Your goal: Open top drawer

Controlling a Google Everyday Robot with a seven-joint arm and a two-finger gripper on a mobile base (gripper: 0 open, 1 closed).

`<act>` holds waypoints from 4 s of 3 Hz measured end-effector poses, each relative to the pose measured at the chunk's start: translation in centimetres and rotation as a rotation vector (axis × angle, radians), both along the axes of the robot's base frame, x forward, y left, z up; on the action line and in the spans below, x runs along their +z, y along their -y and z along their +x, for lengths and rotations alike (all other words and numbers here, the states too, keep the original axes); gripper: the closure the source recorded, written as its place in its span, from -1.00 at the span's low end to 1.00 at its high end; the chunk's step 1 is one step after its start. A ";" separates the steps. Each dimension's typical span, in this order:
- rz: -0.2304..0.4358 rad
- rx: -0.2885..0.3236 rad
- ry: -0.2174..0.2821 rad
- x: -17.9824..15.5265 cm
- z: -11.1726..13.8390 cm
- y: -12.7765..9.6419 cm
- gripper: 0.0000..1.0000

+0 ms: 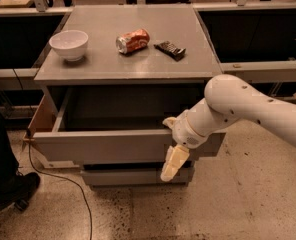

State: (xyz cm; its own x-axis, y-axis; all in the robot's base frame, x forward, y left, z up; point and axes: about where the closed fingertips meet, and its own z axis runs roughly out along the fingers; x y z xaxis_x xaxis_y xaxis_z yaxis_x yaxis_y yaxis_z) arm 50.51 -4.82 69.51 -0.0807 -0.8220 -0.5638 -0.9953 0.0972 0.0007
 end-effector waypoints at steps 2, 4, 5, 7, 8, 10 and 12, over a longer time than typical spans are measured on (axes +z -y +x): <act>0.008 0.035 -0.074 -0.8 -3.8 0.0 -1.00; 0.014 0.103 -0.128 2.5 -9.0 1.1 -0.46; 0.011 0.112 -0.157 3.2 -10.7 1.6 0.00; -0.040 0.055 -0.048 6.5 -6.7 3.7 0.92; -0.083 -0.007 0.009 5.5 -2.5 4.3 1.00; -0.110 -0.122 0.056 1.3 5.0 3.0 1.00; -0.111 -0.141 0.017 -2.3 7.1 0.8 1.00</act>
Offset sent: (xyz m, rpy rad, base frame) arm -0.0554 -0.0045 -0.0101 0.0085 0.1089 0.0443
